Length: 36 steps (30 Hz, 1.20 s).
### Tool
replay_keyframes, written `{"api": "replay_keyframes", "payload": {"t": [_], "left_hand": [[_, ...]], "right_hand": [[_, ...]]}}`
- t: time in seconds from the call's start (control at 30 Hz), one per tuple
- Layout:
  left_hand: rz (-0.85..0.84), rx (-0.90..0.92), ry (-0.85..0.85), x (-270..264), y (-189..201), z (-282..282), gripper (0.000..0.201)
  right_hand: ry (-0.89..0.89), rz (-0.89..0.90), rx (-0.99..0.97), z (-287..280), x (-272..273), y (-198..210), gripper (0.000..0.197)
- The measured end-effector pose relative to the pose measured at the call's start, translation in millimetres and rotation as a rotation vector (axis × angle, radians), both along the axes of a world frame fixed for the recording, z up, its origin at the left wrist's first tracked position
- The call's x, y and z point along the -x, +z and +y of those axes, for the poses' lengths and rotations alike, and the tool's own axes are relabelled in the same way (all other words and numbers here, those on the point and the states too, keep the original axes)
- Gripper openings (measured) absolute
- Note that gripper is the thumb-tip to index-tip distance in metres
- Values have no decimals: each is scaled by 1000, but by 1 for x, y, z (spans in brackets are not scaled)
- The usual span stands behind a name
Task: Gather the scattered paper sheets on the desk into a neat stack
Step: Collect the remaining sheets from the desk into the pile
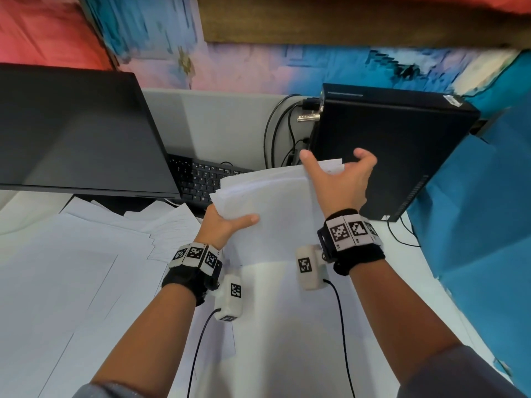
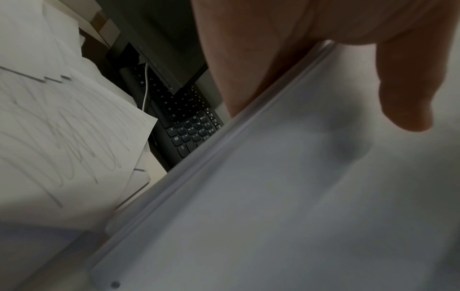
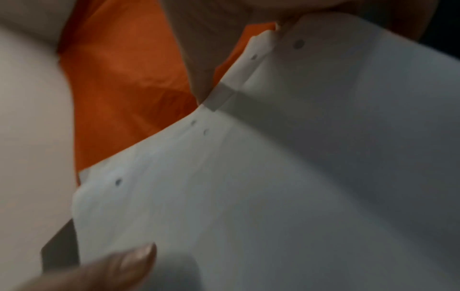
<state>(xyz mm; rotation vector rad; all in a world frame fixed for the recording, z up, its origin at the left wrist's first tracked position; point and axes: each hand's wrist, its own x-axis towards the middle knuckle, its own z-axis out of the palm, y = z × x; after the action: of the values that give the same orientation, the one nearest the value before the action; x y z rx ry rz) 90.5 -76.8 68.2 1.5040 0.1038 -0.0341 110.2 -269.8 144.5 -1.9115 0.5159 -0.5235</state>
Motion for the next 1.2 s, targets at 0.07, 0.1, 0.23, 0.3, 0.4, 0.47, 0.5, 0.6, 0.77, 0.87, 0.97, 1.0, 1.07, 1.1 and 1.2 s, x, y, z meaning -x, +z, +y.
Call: {"api": "replay_keyframes", "payload": {"t": [0.07, 0.1, 0.23, 0.3, 0.4, 0.47, 0.5, 0.6, 0.77, 0.87, 0.97, 1.0, 1.07, 1.1, 1.2], "left_hand": [[7, 0, -6, 0, 0, 0, 45], [14, 0, -4, 0, 1, 0, 45], [38, 10, 6, 0, 1, 2, 42], [46, 5, 2, 1, 1, 2, 39], [78, -15, 2, 3, -7, 3, 35], [111, -20, 16, 7, -15, 2, 36], [140, -31, 17, 9, -21, 1, 37], [163, -73, 33, 13, -27, -7, 32], [129, -174, 115, 8, -26, -18, 28], [109, -238, 118, -4, -23, -6, 33], [207, -286, 95, -7, -28, 20, 28], [273, -315, 92, -5, -35, 31, 27], [408, -407, 95, 5, -50, 48, 29], [461, -453, 92, 12, -59, 56, 31], [569, -494, 117, 30, -77, 72, 31]], "right_hand": [[25, -8, 152, 4, 1, -2, 96], [34, -10, 211, 5, 1, -4, 96], [75, -79, 242, 3, -3, -9, 90], [122, -165, 78, -4, -2, -12, 83], [199, -162, -200, -19, 3, -24, 60], [322, -74, -381, -26, 9, -38, 49], [381, -35, -474, -29, 13, -49, 49], [489, 95, -548, -38, 19, -83, 72], [459, 220, -48, -35, 17, -117, 44], [455, 78, 21, -35, 9, -104, 33], [575, 207, -95, -53, 2, -103, 26], [585, 305, -125, -64, -1, -108, 26], [494, 577, -4, -87, -5, -122, 34], [404, 753, 139, -98, -4, -130, 50], [123, 1138, 366, -116, 17, -145, 103]]}}
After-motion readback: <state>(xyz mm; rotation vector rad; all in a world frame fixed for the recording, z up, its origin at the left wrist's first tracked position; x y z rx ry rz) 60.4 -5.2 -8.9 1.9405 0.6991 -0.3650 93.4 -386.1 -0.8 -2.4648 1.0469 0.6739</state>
